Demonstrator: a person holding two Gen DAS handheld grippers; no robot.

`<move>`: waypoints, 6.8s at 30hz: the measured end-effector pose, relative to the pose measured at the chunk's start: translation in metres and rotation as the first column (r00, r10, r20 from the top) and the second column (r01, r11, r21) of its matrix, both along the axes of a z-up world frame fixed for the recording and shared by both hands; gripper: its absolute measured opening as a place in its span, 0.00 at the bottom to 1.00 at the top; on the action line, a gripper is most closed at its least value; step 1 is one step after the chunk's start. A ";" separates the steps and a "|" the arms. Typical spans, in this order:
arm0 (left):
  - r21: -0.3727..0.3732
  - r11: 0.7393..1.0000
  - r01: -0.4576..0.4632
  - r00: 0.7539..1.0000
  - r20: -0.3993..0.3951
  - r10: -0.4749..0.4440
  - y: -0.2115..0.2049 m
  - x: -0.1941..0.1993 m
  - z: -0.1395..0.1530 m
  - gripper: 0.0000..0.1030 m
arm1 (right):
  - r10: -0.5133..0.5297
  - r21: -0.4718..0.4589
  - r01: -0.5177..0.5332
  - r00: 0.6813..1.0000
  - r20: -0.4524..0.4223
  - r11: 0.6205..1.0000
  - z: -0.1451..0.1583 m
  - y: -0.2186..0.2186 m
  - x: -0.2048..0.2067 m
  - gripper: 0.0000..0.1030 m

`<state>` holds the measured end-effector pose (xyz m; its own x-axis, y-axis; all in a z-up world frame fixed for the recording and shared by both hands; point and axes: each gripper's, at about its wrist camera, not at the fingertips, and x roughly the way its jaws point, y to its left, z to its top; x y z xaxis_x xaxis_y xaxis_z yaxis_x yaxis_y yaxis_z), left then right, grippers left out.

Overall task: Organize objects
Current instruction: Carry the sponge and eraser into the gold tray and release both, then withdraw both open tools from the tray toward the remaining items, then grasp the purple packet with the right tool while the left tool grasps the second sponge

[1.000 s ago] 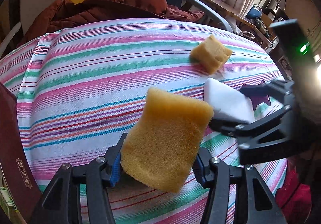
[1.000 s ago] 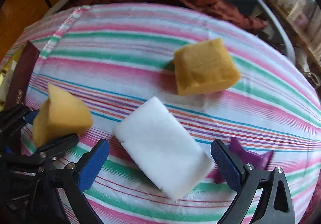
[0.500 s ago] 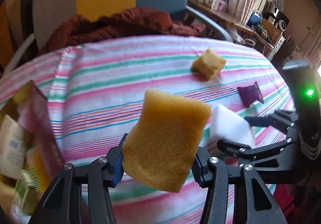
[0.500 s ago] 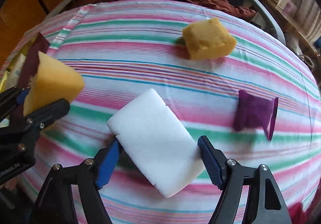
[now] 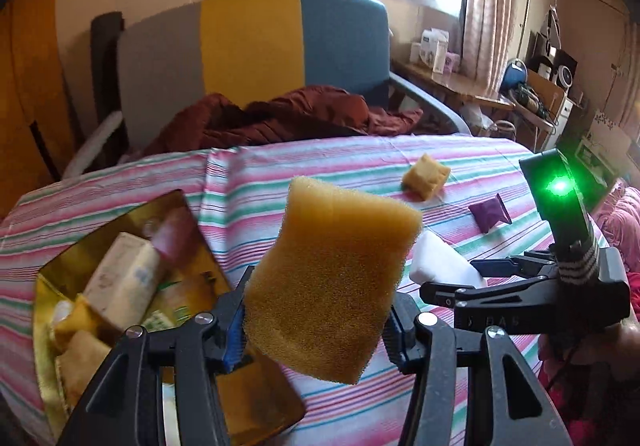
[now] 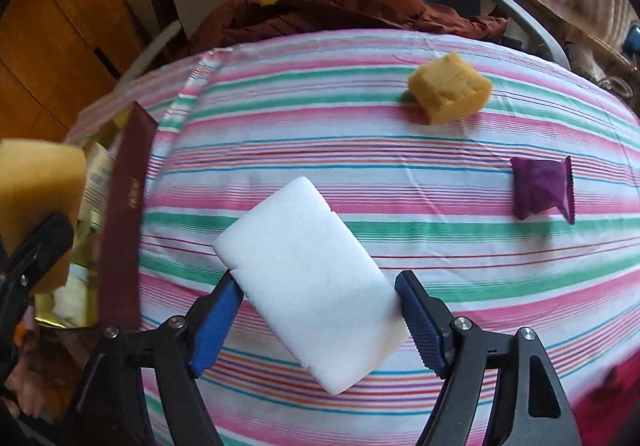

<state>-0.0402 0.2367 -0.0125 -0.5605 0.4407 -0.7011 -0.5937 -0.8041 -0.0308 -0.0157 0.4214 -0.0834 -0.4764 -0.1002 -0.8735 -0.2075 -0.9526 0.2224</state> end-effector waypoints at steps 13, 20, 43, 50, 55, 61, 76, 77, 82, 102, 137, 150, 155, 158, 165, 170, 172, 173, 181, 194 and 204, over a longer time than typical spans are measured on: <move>0.036 0.994 -0.100 0.995 -0.025 0.101 -0.067 0.015 0.014 0.54 | 0.043 -0.129 -0.060 0.990 -0.132 0.990 0.024 -0.071 -0.004 0.76; 0.063 0.987 -0.151 0.989 0.013 0.150 -0.102 0.014 0.007 0.54 | 0.097 -0.146 -0.124 0.980 -0.175 0.982 0.037 -0.111 -0.004 0.76; 0.148 0.842 -0.519 0.855 0.110 0.508 -0.288 -0.017 -0.006 0.54 | 0.325 -0.134 -0.350 0.929 -0.177 0.927 0.048 -0.226 -0.061 0.77; 0.127 0.857 -0.499 0.867 0.086 0.492 -0.268 -0.040 -0.002 0.54 | 0.362 -0.087 -0.375 0.922 -0.142 0.923 0.035 -0.244 -0.078 0.77; 0.092 0.868 -0.487 0.873 0.064 0.483 -0.252 -0.057 -0.001 0.55 | 0.360 -0.051 -0.369 0.923 -0.137 0.928 0.029 -0.247 -0.088 0.78; 0.054 0.881 -0.469 0.883 0.043 0.468 -0.236 -0.074 -0.004 0.55 | 0.361 -0.042 -0.369 0.923 -0.130 0.928 0.023 -0.247 -0.094 0.78; 0.052 0.892 -0.448 0.892 0.083 0.444 -0.223 -0.103 -0.011 0.60 | 0.359 -0.060 -0.368 0.925 -0.122 0.928 0.016 -0.248 -0.104 0.79; 0.053 0.895 -0.443 0.895 0.090 0.438 -0.222 -0.105 -0.012 0.61 | 0.359 -0.060 -0.368 0.925 -0.121 0.928 0.015 -0.249 -0.104 0.80; 0.060 0.904 -0.422 0.903 0.109 0.415 -0.218 -0.111 -0.017 0.82 | 0.352 -0.050 -0.360 0.929 -0.115 0.932 0.010 -0.249 -0.110 0.83; 0.068 0.902 -0.427 0.904 0.001 0.428 -0.222 -0.054 0.010 0.82 | 0.342 0.012 -0.346 0.921 -0.189 0.938 0.033 -0.249 -0.078 0.99; 0.044 0.971 -0.235 0.968 -0.080 0.238 -0.167 0.014 0.027 0.82 | 0.064 0.097 -0.044 0.973 -0.220 0.994 0.048 -0.129 -0.001 1.00; 0.015 0.996 -0.084 0.995 -0.054 0.084 -0.098 0.006 0.026 0.82 | -0.164 0.097 0.183 0.971 -0.176 0.978 0.050 -0.007 0.021 1.00; 0.025 1.000 0.010 1.000 -0.016 -0.009 -0.068 0.004 0.021 0.82 | -0.286 0.093 0.302 0.947 -0.148 0.949 0.048 0.051 0.034 1.00; 0.023 0.998 0.051 0.999 0.007 -0.051 -0.052 0.004 0.017 0.82 | -0.355 0.103 0.370 0.924 -0.139 0.923 0.047 0.083 0.042 1.00; 0.016 0.994 0.111 0.993 0.047 -0.112 -0.016 -0.004 0.011 0.82 | -0.427 0.180 0.432 0.902 -0.069 0.884 0.030 0.141 0.038 1.00; 0.003 0.989 0.145 0.986 0.079 -0.145 0.013 -0.012 0.005 0.81 | -0.396 0.232 0.397 0.917 -0.055 0.888 0.009 0.149 0.013 0.99; 0.000 0.987 0.161 0.982 0.098 -0.160 0.026 -0.017 0.002 0.81 | -0.374 0.260 0.373 0.926 -0.048 0.891 0.000 0.148 0.002 0.95; -0.005 0.986 0.165 0.981 0.102 -0.163 0.031 -0.019 0.001 0.81 | -0.366 0.274 0.363 0.930 -0.043 0.890 -0.005 0.148 -0.004 0.92; -0.019 0.979 0.203 0.967 0.164 -0.197 0.084 -0.042 -0.013 0.81 | -0.340 0.296 0.324 0.940 0.002 0.899 -0.030 0.157 -0.027 0.44; -0.025 0.934 0.357 0.919 0.190 -0.346 0.193 -0.080 -0.049 0.81 | -0.335 0.191 0.332 0.942 -0.016 0.924 0.000 0.166 -0.011 0.44; -0.141 0.864 0.484 0.871 0.169 -0.460 0.278 -0.099 -0.083 0.81 | -0.352 0.115 0.352 0.936 -0.023 0.929 0.006 0.176 -0.005 0.44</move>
